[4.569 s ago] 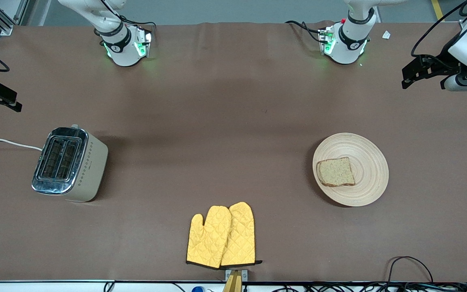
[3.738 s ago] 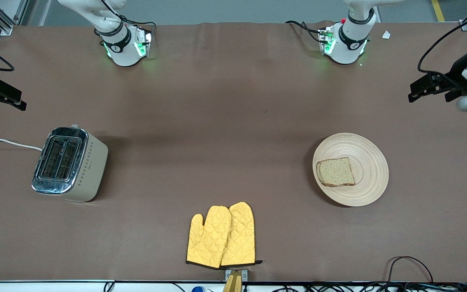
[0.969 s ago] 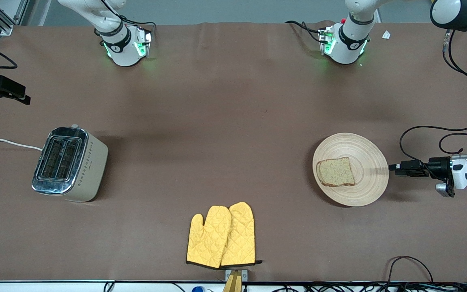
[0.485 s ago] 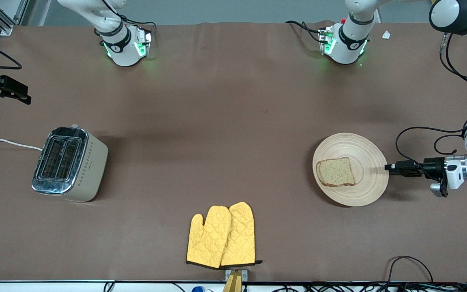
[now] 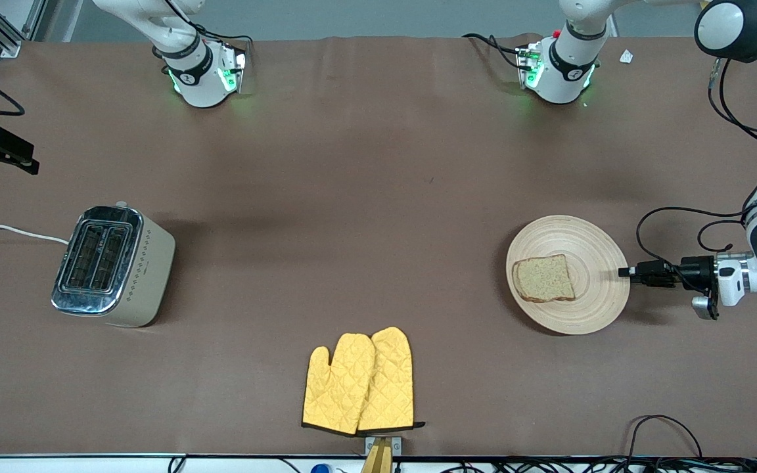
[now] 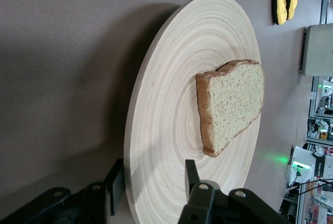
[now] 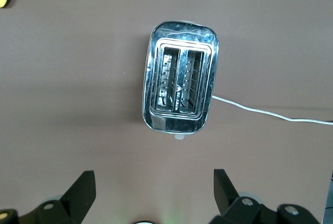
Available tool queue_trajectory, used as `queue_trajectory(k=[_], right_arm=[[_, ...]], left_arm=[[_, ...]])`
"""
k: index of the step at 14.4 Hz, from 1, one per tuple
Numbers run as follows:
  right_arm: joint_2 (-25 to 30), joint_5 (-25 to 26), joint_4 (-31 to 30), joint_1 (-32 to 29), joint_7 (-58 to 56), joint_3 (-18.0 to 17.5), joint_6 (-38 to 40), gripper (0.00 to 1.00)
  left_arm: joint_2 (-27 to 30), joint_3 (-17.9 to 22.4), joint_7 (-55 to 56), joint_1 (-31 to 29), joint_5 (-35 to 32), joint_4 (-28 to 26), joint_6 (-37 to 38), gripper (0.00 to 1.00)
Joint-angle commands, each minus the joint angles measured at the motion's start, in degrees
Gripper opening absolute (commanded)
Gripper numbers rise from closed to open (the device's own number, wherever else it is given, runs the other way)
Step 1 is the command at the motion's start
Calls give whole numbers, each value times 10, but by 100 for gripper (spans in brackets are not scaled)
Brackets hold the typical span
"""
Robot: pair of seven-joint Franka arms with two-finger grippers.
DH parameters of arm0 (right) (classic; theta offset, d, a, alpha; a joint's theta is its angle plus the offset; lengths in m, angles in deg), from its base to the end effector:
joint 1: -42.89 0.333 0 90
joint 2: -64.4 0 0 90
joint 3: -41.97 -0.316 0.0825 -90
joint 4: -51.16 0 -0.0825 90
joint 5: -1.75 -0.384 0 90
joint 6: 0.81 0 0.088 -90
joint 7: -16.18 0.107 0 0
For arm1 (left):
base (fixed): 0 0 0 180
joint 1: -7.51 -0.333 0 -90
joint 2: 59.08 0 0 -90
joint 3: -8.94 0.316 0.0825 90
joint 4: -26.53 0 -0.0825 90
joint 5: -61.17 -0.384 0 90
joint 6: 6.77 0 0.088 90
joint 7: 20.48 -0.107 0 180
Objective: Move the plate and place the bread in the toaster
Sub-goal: 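Grip the wooden plate rim with the left gripper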
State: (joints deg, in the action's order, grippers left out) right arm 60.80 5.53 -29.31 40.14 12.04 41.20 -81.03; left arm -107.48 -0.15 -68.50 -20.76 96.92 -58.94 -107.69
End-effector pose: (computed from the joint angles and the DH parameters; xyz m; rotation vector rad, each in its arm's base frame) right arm 0.5556 -0.0274 0.6525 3.0785 0.0441 -0.1086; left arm 0.6324 0.1798 0.1603 2.2527 -0.1973 -0.0926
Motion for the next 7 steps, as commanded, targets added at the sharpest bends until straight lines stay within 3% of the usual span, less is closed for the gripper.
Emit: queue_trajectory(k=[1,7], right_arm=[[6,4,-2,-5,16,-3,4,100],[6,2,-3,-5,33,-3,5,100]], left_arm=[[-7,0,-15,-1,12,7,4,43],[-8,0,-16,-2,12,6,4,15]])
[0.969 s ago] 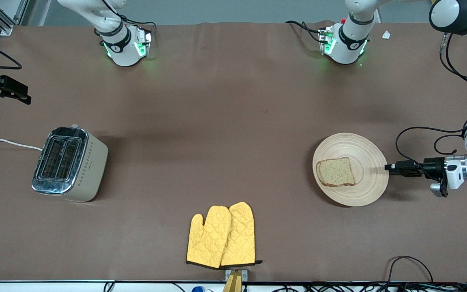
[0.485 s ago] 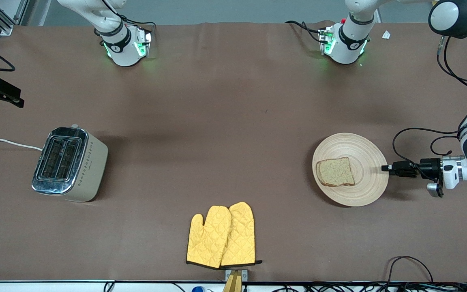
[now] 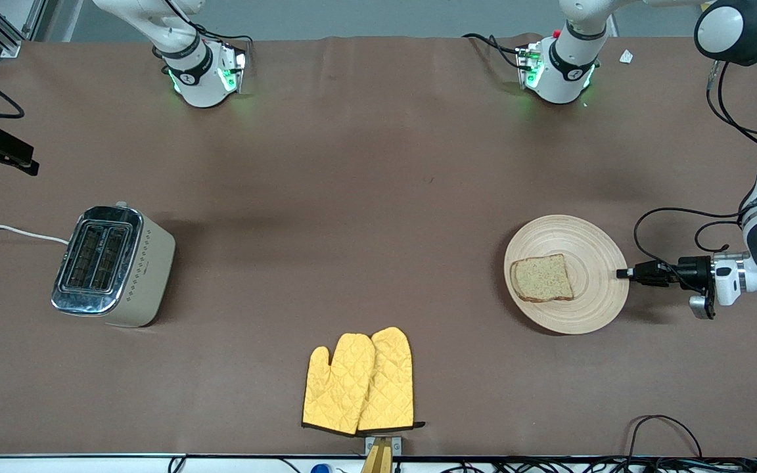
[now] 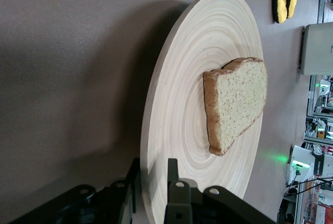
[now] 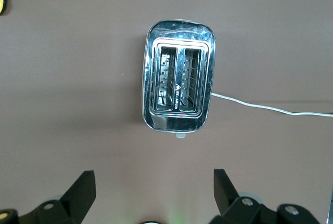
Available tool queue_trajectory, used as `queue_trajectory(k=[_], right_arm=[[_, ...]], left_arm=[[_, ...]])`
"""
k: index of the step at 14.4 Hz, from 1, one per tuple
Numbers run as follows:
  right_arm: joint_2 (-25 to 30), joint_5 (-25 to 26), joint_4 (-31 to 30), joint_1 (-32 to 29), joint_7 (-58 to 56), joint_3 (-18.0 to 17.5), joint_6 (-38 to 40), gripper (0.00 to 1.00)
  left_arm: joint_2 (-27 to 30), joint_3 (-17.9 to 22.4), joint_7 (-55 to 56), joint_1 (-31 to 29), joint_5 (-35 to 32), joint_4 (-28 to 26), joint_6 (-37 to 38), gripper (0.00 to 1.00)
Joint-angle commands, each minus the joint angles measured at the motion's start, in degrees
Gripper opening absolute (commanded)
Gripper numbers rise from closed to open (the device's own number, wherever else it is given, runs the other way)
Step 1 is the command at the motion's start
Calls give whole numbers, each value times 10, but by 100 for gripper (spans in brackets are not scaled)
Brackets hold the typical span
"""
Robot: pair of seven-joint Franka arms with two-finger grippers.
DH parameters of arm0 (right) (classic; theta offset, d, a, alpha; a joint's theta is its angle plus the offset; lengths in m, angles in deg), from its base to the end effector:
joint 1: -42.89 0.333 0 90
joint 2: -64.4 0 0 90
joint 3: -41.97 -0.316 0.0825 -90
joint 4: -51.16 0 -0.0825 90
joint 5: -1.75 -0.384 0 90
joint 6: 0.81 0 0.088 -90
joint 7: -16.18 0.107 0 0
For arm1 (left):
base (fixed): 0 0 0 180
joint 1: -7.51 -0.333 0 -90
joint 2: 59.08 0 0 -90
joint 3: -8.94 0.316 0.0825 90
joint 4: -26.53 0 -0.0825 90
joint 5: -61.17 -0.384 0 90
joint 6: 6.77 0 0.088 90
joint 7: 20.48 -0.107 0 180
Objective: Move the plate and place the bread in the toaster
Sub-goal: 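Grip the wooden plate rim with the left gripper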
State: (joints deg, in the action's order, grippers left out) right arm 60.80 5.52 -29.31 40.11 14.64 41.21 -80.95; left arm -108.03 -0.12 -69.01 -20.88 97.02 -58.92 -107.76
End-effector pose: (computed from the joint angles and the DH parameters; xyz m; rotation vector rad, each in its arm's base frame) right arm 0.5554 -0.0278 0.6524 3.0774 -0.0268 -0.1086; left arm 0.6307 0.1807 0.1543 2.2468 -0.1985 -0.0932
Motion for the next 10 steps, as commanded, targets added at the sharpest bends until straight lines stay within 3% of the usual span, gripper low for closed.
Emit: queue_trajectory(k=[1,3,7,10], right_arm=[[6,2,-3,-5,4,-3,8,100],[6,2,-3,-7,4,-3,8,100],[6,3,-3,-7,0,-3,9,100],[6,3,-3,-7,0,-3,8,100]], left_arm=[[-3,0,-11,-1,11,5,4,12],[-3,0,-19,-1,13,5,4,1],[3,-6,-19,3,14,7,9,0],[7,-53,0,-1,17,9,35,0]])
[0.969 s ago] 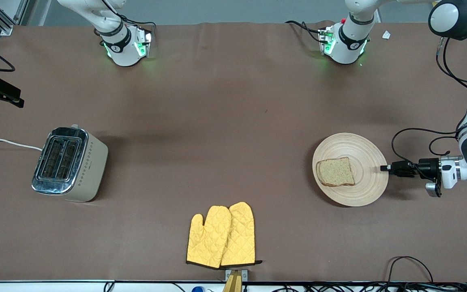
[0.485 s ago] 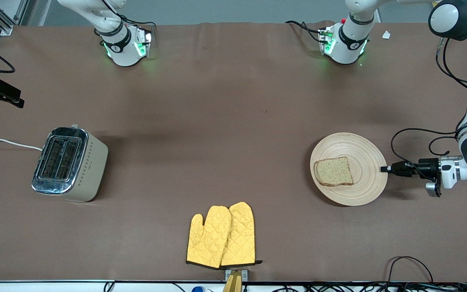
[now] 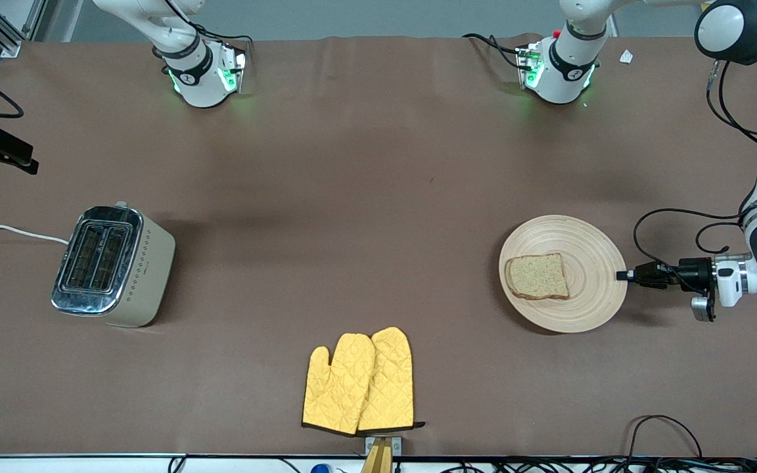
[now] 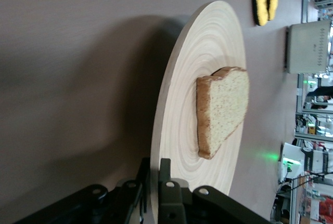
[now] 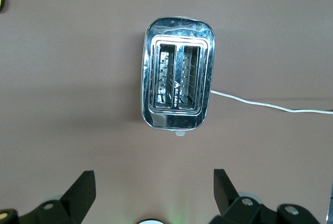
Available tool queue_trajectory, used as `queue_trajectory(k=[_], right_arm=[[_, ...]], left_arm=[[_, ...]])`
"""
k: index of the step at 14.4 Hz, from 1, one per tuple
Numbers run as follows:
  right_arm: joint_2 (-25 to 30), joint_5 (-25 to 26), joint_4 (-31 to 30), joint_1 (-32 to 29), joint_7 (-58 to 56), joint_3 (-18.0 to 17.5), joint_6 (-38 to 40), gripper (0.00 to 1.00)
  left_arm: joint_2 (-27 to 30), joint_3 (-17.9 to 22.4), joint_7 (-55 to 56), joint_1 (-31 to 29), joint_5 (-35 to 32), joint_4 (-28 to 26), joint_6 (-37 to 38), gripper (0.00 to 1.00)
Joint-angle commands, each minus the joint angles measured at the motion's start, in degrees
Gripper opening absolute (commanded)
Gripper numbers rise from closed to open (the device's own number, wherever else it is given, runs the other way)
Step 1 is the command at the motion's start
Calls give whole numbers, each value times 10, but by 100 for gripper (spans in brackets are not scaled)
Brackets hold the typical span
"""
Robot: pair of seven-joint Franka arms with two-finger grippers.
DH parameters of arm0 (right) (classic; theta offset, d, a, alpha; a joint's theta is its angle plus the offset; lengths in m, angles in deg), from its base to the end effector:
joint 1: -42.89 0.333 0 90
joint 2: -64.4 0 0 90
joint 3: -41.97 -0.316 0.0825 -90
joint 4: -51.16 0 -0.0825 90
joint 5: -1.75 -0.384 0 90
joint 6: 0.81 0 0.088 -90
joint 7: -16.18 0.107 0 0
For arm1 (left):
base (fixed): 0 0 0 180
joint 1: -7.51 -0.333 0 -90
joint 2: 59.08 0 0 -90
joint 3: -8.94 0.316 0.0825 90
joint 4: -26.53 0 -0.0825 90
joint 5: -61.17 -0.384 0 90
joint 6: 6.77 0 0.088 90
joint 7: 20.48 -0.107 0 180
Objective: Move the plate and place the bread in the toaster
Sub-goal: 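Slide the plate with the left gripper toward the table's middle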
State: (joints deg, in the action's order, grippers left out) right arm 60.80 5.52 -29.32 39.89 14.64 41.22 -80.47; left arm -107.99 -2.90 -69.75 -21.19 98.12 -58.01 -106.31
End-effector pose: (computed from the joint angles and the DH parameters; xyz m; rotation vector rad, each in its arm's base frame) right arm 0.5543 -0.0300 0.6517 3.0773 -0.0334 -0.1220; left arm 0.6417 0.1575 0.1672 2.1889 -0.2525 -0.0674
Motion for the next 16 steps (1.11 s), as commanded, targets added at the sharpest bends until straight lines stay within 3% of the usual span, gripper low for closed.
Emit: queue_trajectory(k=[1,8,11,16], right_arm=[[6,3,-3,-5,1,-3,3,100],[6,3,-3,-5,1,-3,3,100],[6,3,-3,-6,1,-2,4,100],[6,3,-3,-6,1,-2,5,100]], left_arm=[[12,-41,17,4,7,0,22,0],[12,-141,112,14,7,-4,-4,0],[16,-162,153,39,7,-4,-9,0],[17,-214,178,69,7,-25,-79,0]])
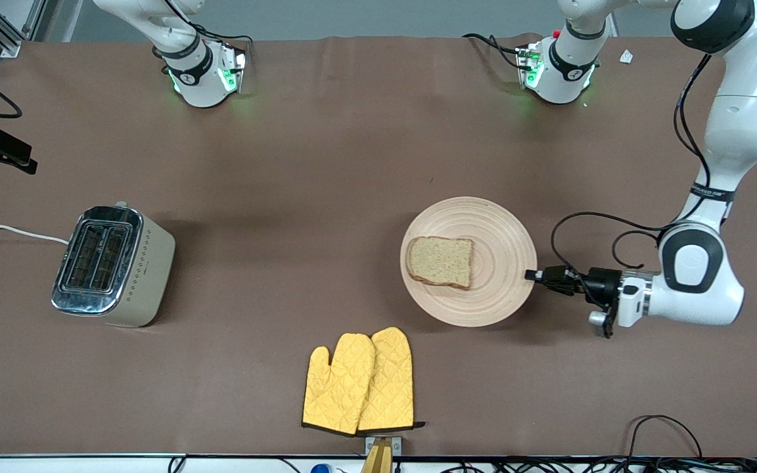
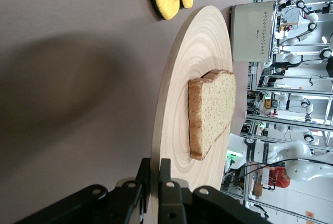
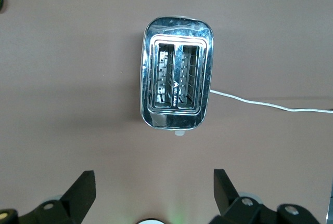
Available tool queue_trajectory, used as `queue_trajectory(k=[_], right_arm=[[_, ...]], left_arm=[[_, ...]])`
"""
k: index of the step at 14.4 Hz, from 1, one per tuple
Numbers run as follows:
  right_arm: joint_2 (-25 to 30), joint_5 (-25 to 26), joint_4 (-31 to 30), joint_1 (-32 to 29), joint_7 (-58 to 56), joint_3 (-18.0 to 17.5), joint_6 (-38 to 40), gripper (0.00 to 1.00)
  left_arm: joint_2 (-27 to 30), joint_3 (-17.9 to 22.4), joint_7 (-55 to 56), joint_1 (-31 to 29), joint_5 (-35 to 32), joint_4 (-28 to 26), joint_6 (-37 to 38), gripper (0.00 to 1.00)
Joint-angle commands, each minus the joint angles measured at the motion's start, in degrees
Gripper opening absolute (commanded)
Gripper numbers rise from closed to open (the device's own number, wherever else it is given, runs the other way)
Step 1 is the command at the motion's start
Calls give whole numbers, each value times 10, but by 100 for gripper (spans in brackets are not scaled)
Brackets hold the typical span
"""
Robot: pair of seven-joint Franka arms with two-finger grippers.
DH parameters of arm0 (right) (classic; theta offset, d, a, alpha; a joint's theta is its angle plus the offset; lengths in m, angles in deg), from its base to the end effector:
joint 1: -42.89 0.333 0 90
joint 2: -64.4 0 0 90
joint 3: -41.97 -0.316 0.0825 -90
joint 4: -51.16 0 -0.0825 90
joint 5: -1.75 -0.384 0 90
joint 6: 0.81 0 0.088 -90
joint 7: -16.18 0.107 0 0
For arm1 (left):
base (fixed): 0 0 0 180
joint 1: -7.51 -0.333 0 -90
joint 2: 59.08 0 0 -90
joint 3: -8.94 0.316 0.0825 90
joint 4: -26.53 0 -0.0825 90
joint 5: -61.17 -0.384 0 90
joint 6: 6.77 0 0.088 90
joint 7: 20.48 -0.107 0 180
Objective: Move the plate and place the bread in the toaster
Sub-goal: 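Slide the plate with the left gripper toward the table's middle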
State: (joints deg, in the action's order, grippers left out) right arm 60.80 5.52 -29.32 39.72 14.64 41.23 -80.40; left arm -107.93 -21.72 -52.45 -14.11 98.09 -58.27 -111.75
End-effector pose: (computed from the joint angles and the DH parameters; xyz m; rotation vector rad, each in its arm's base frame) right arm 0.5541 -0.0318 0.6516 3.0773 -0.0383 -0.1240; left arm 0.6765 -0.0924 0.2282 2.0529 -0.3245 -0.2138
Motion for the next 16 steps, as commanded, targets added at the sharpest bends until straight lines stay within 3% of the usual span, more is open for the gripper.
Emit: queue_trajectory(k=[1,4,12,16], right_arm=[[6,3,-3,-4,0,-2,4,100],[6,3,-3,-5,-1,-2,4,100],[6,3,-4,-10,-16,-2,4,100],[6,4,-3,-9,-26,-3,6,100]], left_arm=[[16,-39,5,0,8,-31,-44,0],[14,-63,5,18,51,-70,-119,0],[10,-72,-12,86,161,-139,-243,0],[0,-71,-113,111,269,-170,-272,0]])
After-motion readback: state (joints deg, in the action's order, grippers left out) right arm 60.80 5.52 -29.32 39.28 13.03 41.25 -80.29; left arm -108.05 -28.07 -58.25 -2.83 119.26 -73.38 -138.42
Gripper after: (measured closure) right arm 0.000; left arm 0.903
